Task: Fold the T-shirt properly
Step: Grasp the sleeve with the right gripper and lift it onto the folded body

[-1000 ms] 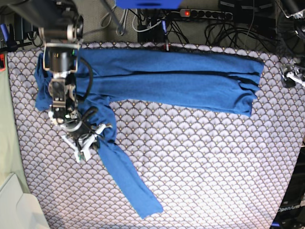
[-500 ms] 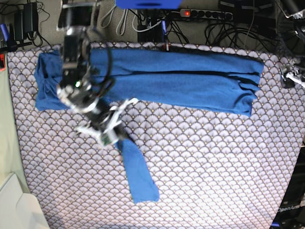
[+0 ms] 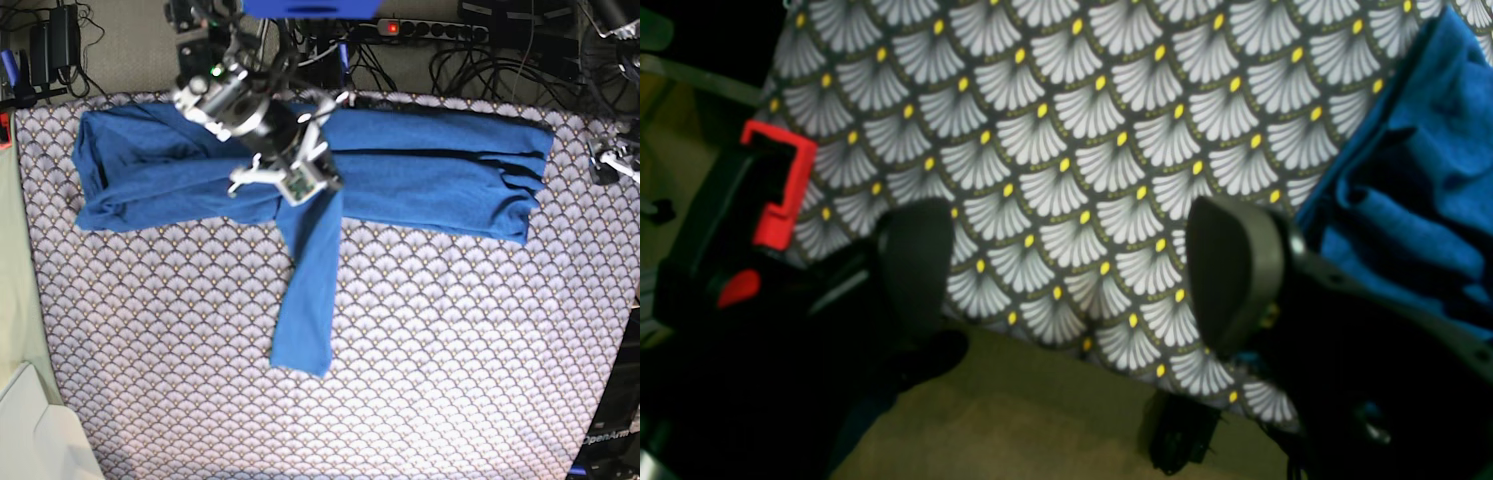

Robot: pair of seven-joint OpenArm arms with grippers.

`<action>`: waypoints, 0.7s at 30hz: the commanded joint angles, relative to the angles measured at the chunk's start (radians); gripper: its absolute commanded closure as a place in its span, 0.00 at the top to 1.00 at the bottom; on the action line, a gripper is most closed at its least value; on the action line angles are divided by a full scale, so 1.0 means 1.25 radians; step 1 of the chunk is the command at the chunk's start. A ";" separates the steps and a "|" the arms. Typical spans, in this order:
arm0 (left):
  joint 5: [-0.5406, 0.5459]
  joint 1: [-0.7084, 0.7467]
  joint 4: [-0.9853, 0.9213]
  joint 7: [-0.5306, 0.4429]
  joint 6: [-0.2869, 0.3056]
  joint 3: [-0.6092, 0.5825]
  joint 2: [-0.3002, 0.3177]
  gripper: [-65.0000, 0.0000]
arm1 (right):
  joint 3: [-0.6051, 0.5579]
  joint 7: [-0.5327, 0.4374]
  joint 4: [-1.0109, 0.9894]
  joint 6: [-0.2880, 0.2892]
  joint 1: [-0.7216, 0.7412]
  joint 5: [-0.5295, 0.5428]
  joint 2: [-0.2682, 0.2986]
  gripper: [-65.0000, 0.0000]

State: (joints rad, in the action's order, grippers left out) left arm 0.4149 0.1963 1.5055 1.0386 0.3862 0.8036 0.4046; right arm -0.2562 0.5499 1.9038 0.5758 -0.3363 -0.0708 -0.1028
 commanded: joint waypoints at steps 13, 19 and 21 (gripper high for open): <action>0.006 -0.005 0.014 -0.013 0.000 0.006 0.021 0.82 | -0.012 -0.026 0.017 0.000 -0.069 0.017 -0.002 0.00; 0.006 -0.008 0.014 -0.013 0.000 0.005 0.021 0.82 | -0.013 -0.027 0.018 0.003 -0.106 0.017 -0.001 0.00; 0.006 -0.021 0.014 -0.013 0.000 0.005 0.021 0.82 | -0.014 -0.027 0.018 0.003 -0.110 0.017 -0.001 0.00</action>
State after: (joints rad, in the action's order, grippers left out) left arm 0.4129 0.1841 1.5055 1.0424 0.3859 0.8036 0.4042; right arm -0.2672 0.5415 1.9049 0.5762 -0.4744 -0.0704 -0.0967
